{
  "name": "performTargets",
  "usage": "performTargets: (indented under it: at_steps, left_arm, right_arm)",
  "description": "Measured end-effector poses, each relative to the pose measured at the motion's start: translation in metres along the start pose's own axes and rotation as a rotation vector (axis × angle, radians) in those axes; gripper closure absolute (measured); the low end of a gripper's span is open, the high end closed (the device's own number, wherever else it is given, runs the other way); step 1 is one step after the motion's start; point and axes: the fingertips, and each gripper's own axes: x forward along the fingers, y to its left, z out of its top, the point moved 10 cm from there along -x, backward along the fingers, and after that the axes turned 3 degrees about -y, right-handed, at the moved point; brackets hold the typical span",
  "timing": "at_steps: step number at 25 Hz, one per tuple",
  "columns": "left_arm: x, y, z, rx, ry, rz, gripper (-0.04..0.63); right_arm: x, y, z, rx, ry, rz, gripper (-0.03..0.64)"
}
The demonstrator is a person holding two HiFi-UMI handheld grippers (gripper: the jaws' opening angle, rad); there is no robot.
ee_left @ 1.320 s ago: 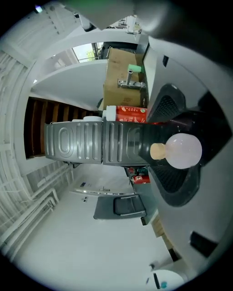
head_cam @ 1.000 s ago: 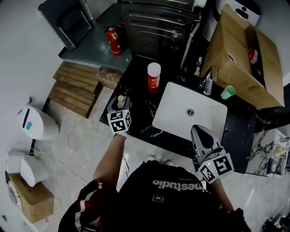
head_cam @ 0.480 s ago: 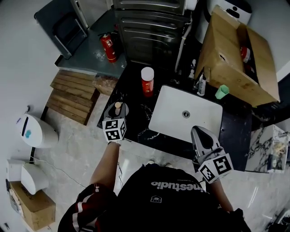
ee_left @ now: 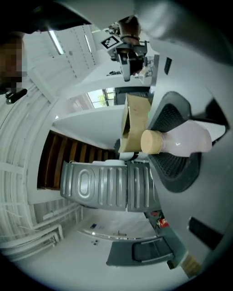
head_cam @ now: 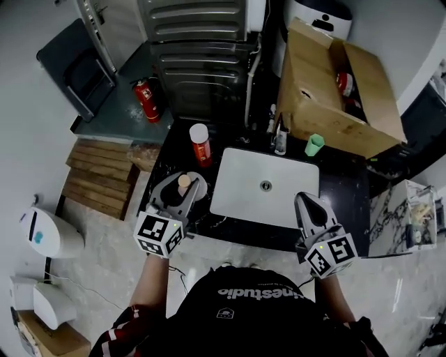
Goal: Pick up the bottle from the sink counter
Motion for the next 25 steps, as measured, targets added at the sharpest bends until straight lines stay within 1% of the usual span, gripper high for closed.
performTargets:
  at_steps: [4,6,10,13,18,21,25]
  left_arm:
    - [0.016,-0.035,0.022,-0.02,-0.009,-0.189,0.453]
    - [0.024,-0.052,0.027,-0.006,-0.008,-0.246,0.453]
    - [0.043,-0.077,0.035,0.009,-0.009,-0.322,0.453]
    - [0.053,-0.09,0.038,0.01,-0.008,-0.361,0.453]
    - [0.061,-0.105,0.044,0.012,-0.021,-0.397,0.453]
    - [0.063,-0.11,0.045,0.014,-0.028,-0.411,0.453]
    - [0.063,-0.113,0.046,0.015,-0.032,-0.407,0.453]
  right_arm:
    - [-0.023,-0.015,0.011,-0.001,-0.029,-0.059,0.578]
    - [-0.035,-0.02,0.014,-0.001,-0.033,-0.085,0.578]
    - [-0.051,-0.023,0.016,-0.031,-0.025,-0.144,0.58]
    - [-0.061,-0.024,0.015,-0.047,-0.018,-0.167,0.58]
    - [-0.074,-0.029,0.014,-0.037,-0.023,-0.196,0.58]
    - [-0.078,-0.03,0.015,-0.04,-0.027,-0.199,0.58]
    - [-0.079,-0.031,0.014,-0.039,-0.031,-0.197,0.58]
